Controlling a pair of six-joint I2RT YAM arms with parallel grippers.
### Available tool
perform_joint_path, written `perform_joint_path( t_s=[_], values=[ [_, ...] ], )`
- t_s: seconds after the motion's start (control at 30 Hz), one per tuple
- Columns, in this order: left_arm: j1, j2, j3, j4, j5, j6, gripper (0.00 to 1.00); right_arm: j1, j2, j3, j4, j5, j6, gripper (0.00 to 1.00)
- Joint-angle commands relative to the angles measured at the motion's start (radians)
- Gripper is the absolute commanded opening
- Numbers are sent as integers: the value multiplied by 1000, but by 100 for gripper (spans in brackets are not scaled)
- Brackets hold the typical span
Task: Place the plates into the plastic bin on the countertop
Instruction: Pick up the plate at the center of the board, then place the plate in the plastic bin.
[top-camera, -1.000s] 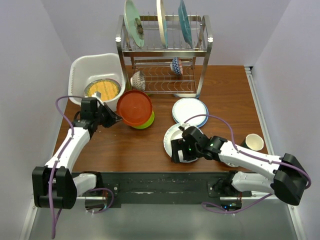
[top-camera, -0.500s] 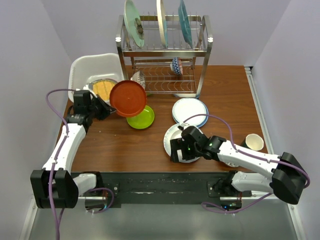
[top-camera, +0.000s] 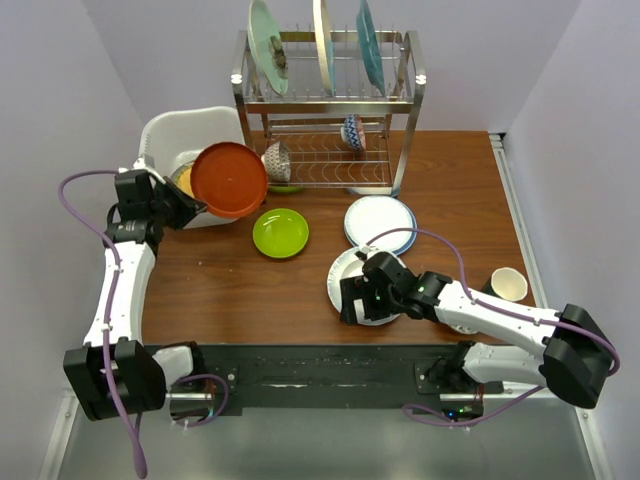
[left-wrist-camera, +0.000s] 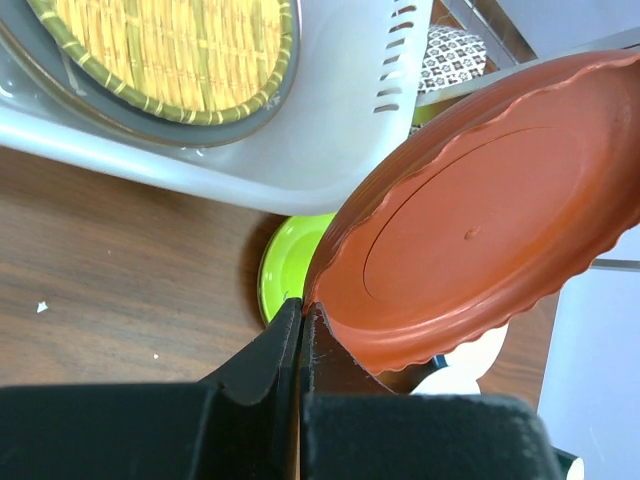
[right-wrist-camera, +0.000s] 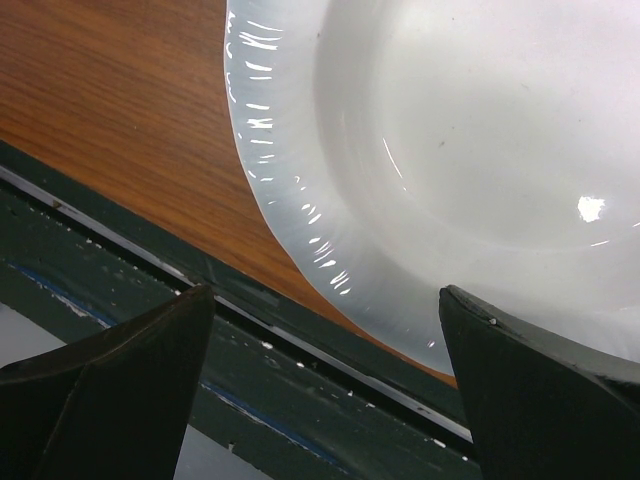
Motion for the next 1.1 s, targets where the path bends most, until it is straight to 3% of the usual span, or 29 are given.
perform_joint_path(
  t_s=[0.0, 0.9, 1.07],
  values=[
    [21, 14, 61, 7, 29, 29, 0, 0, 11, 14, -8, -5, -8, 99],
    [178, 257, 138, 179, 62, -49, 0, 0, 36, 16, -8, -4, -14, 99],
    [192, 352, 216, 179, 66, -50, 0, 0, 42, 16, -10, -2, -14, 99]
  ],
)
